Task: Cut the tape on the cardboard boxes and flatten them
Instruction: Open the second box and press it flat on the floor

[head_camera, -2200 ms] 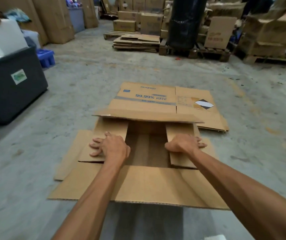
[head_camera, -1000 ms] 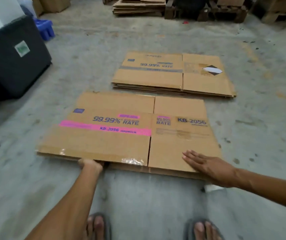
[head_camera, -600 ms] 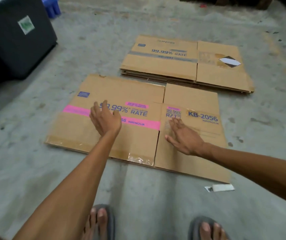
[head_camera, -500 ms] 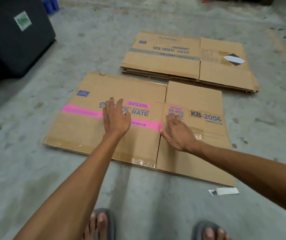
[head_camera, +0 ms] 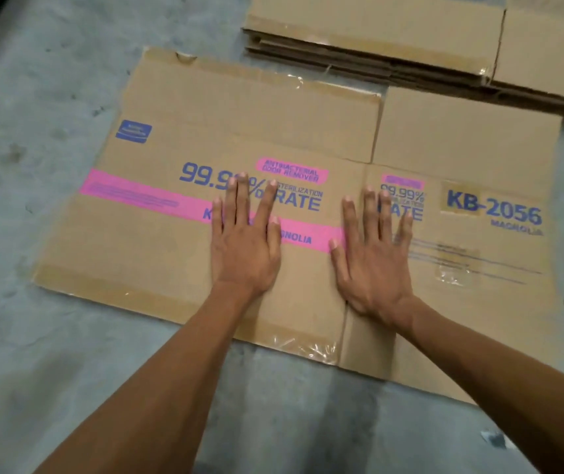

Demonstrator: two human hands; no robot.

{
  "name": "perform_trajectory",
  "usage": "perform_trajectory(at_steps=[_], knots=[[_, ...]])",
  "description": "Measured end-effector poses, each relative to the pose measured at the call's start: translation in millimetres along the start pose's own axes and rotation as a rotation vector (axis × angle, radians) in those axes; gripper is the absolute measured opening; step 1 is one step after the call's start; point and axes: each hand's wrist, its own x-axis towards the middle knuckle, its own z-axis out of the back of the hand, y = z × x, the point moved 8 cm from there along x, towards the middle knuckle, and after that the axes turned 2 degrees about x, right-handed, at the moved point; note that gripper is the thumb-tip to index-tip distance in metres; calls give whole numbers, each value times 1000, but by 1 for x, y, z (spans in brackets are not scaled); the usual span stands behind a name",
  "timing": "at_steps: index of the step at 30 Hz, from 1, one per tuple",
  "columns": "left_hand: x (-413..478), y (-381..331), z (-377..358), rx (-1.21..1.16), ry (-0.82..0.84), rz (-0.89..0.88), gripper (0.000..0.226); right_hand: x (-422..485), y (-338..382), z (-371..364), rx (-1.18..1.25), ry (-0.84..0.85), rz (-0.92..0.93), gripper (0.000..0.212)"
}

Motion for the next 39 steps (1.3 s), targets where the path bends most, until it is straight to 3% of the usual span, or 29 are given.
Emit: perform_trajectory(at_steps=[7,12,15,19,23,29,31,36,39], knots=[[2,5,-7,26,43,10,59,6,2,-11,8,99,4,71],[6,5,-11,-18,349,-24,58,9,-1,-3,-35,386,15,74],[-3,9,16,-14,402,-144,60,-21,9,13,-109,429,132,96],[-46,28,32,79,601,-292,107,-87,18,6,-166,461,316,141],[-70,39,34,329,714,-364,130,-106,12,8,-288,398,404,142],[-75,36,31,561,686,-368,156,-95,30,15,-356,477,385,124],[-75,37,29,577,654,-358,152,-93,35,18,-373,520,389,122],[-79,25,31,668,520,-398,133,-93,46,21,-389,532,345,146],[-81,25,32,607,503,-394,119,-99,54,24,-392,486,271,134]])
